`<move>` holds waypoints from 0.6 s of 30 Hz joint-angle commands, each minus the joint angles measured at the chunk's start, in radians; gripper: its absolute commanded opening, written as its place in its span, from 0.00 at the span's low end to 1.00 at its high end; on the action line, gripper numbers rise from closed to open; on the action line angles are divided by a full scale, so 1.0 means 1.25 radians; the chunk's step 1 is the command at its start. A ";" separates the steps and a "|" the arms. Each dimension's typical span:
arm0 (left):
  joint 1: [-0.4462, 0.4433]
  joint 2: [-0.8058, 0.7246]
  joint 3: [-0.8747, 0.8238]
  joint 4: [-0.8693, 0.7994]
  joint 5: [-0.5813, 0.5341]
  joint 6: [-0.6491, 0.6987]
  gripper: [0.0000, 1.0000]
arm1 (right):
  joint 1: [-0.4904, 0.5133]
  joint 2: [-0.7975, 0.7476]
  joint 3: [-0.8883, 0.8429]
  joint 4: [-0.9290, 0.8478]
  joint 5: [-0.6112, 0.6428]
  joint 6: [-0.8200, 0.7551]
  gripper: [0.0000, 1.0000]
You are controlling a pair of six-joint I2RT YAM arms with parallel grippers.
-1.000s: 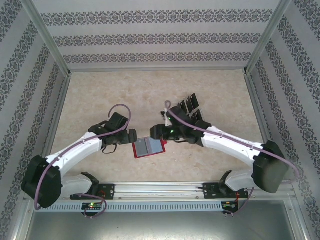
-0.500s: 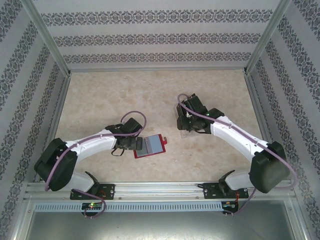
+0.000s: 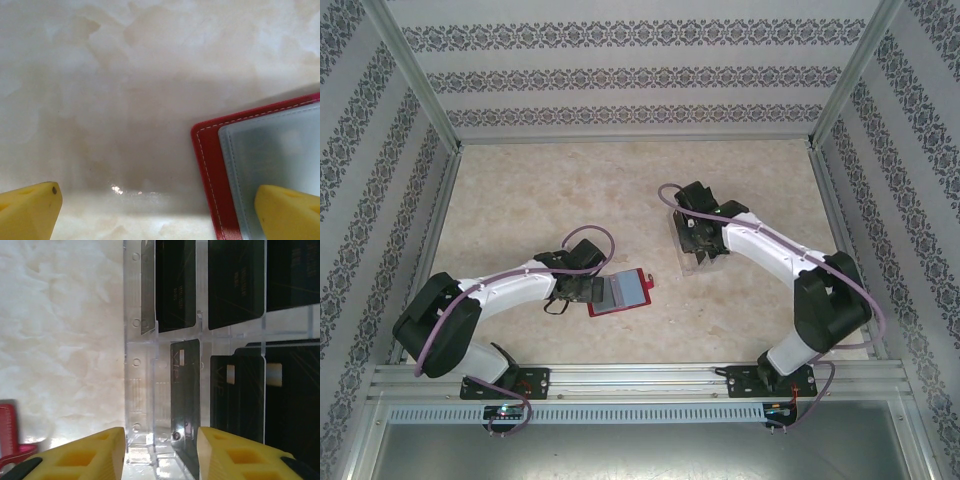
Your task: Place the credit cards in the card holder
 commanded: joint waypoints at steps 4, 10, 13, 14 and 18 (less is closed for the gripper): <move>-0.009 0.002 -0.016 0.011 -0.019 -0.001 1.00 | -0.010 0.031 0.025 -0.028 0.064 -0.023 0.37; -0.010 0.000 -0.019 0.017 -0.017 -0.001 1.00 | -0.010 0.043 0.022 -0.026 0.067 -0.026 0.36; -0.010 0.001 -0.016 0.020 -0.016 0.000 1.00 | -0.012 0.053 0.020 -0.024 0.061 -0.024 0.32; -0.009 0.002 -0.017 0.019 -0.016 0.001 1.00 | -0.013 0.055 0.020 -0.022 0.058 -0.023 0.30; -0.009 0.001 -0.014 0.019 -0.017 0.001 1.00 | -0.015 0.061 0.021 -0.019 0.050 -0.023 0.22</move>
